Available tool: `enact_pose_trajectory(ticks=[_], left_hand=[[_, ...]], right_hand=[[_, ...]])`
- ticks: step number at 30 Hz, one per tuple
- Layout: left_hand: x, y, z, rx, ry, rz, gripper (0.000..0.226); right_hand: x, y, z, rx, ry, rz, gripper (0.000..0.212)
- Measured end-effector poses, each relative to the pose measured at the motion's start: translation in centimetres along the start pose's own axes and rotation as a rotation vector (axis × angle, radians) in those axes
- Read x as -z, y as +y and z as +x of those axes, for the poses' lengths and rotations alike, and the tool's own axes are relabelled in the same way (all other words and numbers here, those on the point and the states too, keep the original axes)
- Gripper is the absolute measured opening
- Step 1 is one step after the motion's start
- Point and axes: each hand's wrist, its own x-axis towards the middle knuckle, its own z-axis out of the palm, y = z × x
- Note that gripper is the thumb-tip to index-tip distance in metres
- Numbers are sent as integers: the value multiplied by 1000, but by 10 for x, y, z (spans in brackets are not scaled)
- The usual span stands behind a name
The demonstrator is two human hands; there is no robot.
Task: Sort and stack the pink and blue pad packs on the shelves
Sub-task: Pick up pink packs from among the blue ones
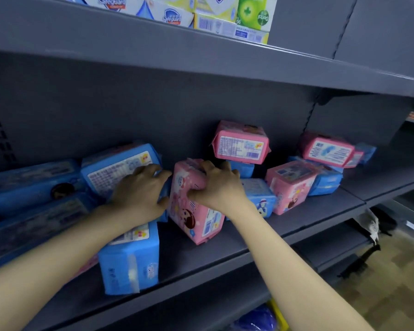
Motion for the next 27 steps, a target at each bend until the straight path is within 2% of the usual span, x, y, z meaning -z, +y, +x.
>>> enact_pose_trajectory(ticks=[4, 7, 14, 17, 23, 27], left_hand=[[3, 3, -8, 12, 36, -72, 61], [7, 8, -14, 5, 45, -167, 71], [6, 34, -28, -20, -28, -265, 104], [8, 38, -30, -5, -44, -330, 108], [10, 47, -28, -4, -56, -513, 106], [6, 54, -24, 99, -54, -586, 103]], right_hand=[[-1, 3, 3, 54, 74, 114, 68], [11, 7, 2, 32, 139, 265, 49], [30, 20, -8, -200, 184, 765, 28], [31, 27, -10, -249, 174, 914, 31], [27, 26, -12, -296, 140, 1059, 53], [26, 19, -15, -286, 109, 1118, 50]])
